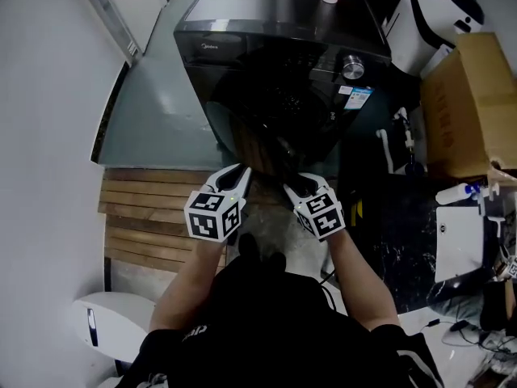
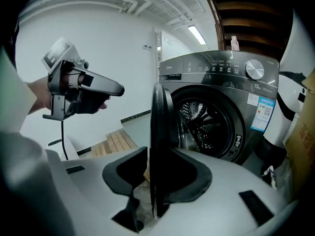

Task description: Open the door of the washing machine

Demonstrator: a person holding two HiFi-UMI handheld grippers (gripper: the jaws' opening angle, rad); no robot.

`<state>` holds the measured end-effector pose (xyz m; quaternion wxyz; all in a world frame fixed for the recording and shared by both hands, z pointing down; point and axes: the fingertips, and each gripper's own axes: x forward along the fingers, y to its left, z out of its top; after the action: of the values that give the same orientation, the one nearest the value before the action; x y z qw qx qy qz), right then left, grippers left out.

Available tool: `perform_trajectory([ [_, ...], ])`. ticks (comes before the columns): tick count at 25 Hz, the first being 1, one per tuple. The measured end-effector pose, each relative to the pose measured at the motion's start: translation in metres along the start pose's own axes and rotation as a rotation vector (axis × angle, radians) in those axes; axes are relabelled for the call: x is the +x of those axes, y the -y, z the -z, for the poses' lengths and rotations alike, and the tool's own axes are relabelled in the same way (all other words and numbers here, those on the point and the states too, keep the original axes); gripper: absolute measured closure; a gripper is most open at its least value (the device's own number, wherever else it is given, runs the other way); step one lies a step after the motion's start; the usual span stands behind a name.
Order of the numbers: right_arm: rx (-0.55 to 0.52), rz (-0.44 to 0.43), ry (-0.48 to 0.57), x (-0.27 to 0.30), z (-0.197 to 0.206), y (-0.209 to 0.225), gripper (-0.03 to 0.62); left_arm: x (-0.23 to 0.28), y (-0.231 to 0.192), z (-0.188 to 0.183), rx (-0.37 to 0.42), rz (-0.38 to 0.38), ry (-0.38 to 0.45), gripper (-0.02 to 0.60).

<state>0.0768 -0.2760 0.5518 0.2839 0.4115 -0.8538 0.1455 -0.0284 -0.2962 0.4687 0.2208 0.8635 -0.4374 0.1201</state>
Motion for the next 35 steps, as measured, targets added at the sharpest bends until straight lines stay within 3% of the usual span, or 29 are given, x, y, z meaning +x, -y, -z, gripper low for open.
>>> perform_trajectory([
  [8,0.025,-0.124,0.040,0.003,-0.006,-0.067,0.454,-0.034,-0.006,0.007,-0.019,-0.050,0.029,0.490],
  [15,0.010,-0.245,-0.008,0.017,-0.012,-0.150,0.431,-0.068,-0.025,0.010,-0.039,-0.036,0.052,0.444],
  [20,-0.014,-0.335,0.004,0.028,-0.032,-0.210,0.451,-0.096,-0.050,0.024,-0.030,-0.033,0.017,0.406],
  [25,-0.022,-0.325,0.009,0.035,-0.045,-0.239,0.454,-0.120,-0.088,0.038,-0.019,-0.045,-0.021,0.394],
  [35,0.079,-0.207,0.050,0.021,-0.049,-0.237,0.465,-0.155,-0.167,0.061,0.035,-0.134,-0.056,0.400],
])
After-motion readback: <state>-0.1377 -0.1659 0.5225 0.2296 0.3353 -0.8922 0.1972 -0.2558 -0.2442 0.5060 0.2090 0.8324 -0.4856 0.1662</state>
